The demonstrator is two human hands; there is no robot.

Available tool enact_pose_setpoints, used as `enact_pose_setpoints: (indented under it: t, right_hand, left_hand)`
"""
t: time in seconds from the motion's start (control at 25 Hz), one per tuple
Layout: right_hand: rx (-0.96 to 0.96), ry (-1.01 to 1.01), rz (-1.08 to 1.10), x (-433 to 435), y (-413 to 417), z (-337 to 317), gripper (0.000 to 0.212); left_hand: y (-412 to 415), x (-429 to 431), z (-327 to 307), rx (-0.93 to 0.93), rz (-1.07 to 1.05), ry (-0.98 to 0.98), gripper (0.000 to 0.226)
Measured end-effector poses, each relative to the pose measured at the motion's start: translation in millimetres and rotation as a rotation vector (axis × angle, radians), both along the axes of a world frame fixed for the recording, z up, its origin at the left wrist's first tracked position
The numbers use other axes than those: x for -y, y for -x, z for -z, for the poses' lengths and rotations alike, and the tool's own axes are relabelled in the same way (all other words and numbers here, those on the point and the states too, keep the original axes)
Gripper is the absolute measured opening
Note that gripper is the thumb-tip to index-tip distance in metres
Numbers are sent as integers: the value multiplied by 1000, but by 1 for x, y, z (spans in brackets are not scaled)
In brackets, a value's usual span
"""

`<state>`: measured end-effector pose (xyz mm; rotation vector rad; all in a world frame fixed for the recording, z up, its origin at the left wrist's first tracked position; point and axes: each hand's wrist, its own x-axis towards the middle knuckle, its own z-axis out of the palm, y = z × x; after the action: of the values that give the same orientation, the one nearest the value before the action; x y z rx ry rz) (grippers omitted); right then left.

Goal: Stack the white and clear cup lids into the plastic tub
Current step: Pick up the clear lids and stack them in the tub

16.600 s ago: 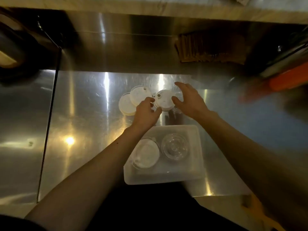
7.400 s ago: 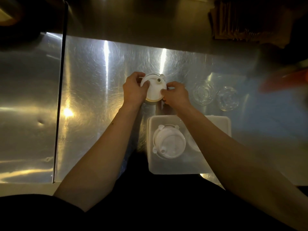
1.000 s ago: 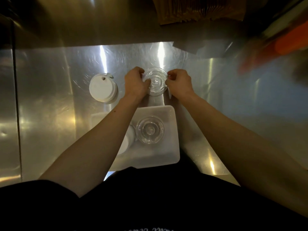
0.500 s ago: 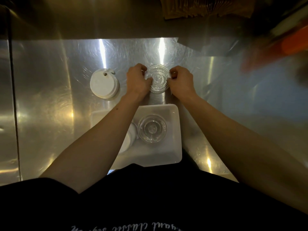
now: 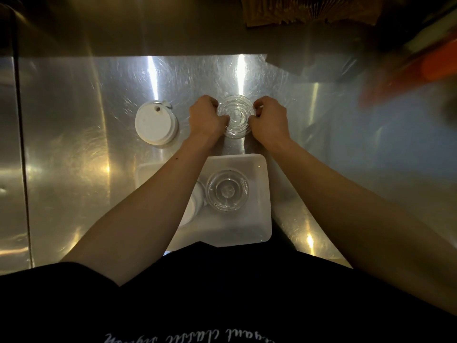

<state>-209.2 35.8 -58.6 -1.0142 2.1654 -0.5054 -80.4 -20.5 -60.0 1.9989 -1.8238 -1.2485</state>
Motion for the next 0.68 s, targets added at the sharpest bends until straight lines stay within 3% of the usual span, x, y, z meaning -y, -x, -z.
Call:
enact_pose_setpoints:
  t: [0.12, 0.2, 0.52, 0.68]
  right_hand:
    - [17, -50, 17, 2, 1, -6, 31]
    - [25, -75, 42, 3, 1, -9, 33]
    - [197, -96, 123, 6, 5, -8, 30]
    - [304, -62, 205, 3, 6, -7, 27]
  left_hand:
    - [-1, 4, -1, -1, -20, -38, 35]
    - [-2, 6, -3, -6, -7, -58, 17]
    - [-7, 8, -1, -93, -29, -107, 36]
    - [-11, 8, -5, -147, -68, -95, 31]
